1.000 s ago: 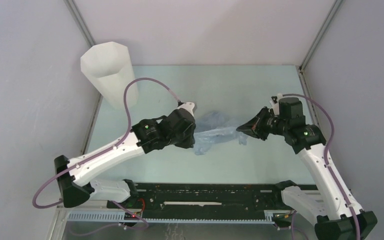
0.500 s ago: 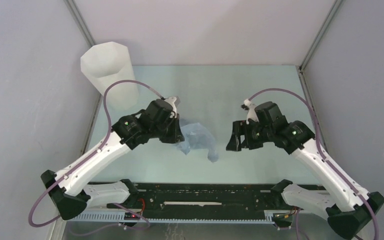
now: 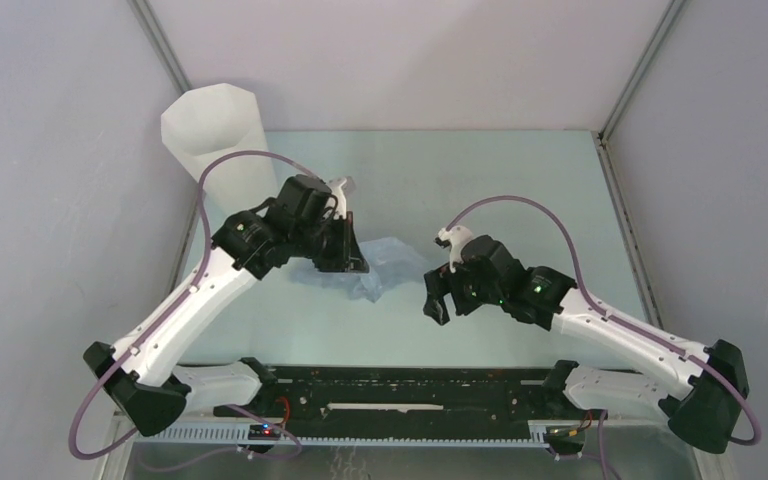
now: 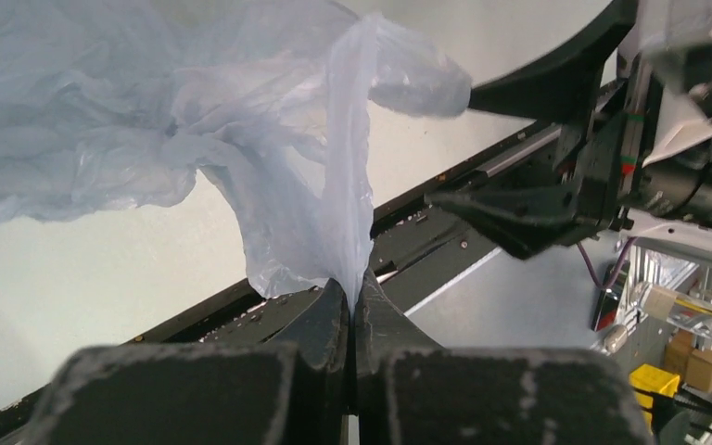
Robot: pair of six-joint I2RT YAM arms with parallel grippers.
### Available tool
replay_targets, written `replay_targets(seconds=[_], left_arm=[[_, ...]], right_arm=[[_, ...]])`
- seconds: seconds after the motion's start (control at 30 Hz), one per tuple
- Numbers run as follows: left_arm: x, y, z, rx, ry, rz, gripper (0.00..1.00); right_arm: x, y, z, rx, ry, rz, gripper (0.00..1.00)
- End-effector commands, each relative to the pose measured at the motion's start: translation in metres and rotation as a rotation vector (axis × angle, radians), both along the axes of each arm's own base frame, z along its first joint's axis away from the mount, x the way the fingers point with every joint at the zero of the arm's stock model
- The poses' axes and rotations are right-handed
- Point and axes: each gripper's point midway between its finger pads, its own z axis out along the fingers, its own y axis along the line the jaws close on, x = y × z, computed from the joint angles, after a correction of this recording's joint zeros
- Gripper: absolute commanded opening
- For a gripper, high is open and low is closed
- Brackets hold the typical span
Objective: Put the trash bags into the trash bin
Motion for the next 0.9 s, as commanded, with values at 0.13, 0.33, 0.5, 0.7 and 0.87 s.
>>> replay_targets(seconds=[0.13,0.33,0.5,0.7,0.87], left_arm=[[-0.006,0.000,0.020,-0.058,-0.002,-0.079,0.00],[-0.003,0.001,0.019,-0.060,0.004,-0.089,0.00],[0.000,0.003,0.017,-0.057,0.011,-0.082,0.00],[0.002,-0.003,0.019,-0.083,0.021,-0.106,0.00],[-0.001,-0.005,0.024,-0.103,0.026,-0.126,0.00]], right_arm=[[0.050,0.007,0.018,0.095,-0.231,-0.044,0.88],[0.059,-0.007,0.011,0.074,-0.244,-0.102,0.87],[0.057,-0.031,0.012,0.107,-0.201,-0.138,0.88],[0.057,-0.029,0.004,0.148,-0.203,-0.121,0.88],[0.074,-0.007,-0.012,0.176,-0.210,-0.076,0.85]])
